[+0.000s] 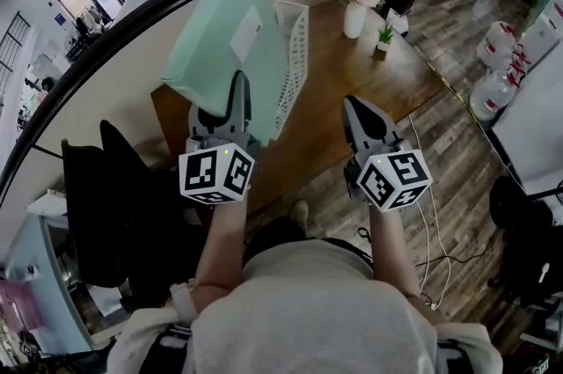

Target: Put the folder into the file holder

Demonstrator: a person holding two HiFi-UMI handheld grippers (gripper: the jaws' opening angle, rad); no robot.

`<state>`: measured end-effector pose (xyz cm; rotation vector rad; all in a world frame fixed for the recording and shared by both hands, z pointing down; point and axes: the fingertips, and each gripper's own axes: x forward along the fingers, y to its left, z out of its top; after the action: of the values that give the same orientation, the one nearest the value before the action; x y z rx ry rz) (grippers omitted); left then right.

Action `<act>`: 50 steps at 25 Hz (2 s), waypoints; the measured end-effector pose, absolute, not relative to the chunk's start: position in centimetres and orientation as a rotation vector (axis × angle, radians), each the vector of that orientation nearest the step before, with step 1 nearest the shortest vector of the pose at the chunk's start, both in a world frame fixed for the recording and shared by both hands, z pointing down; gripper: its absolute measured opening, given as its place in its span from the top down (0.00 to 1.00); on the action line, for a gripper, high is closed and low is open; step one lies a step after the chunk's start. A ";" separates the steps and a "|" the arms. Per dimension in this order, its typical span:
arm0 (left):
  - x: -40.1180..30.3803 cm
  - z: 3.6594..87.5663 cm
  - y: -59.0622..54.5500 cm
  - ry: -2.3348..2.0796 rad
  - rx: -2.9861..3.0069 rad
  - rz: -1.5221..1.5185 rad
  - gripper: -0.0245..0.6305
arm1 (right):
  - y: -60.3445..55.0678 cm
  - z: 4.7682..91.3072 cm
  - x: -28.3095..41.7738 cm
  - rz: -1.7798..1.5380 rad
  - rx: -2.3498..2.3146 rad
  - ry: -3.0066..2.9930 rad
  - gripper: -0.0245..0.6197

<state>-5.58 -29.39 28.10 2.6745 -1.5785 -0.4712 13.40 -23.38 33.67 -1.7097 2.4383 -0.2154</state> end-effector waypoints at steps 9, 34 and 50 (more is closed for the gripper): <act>-4.8 27.7 -34.1 -1.498 2.707 -0.495 0.71 | -28.1 33.5 13.4 -0.220 -1.740 2.416 0.95; -3.4 31.5 -36.8 -1.385 2.778 -0.503 0.70 | -30.9 35.9 13.2 -0.294 -1.819 2.365 0.95; -2.1 36.0 -38.6 -1.353 2.762 -0.386 0.70 | -31.8 38.0 13.6 -0.354 -1.842 2.369 0.95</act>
<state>-2.09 -38.56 36.02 2.7618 -1.3535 -0.3858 13.57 -31.80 38.01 -1.8419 2.3692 -0.3538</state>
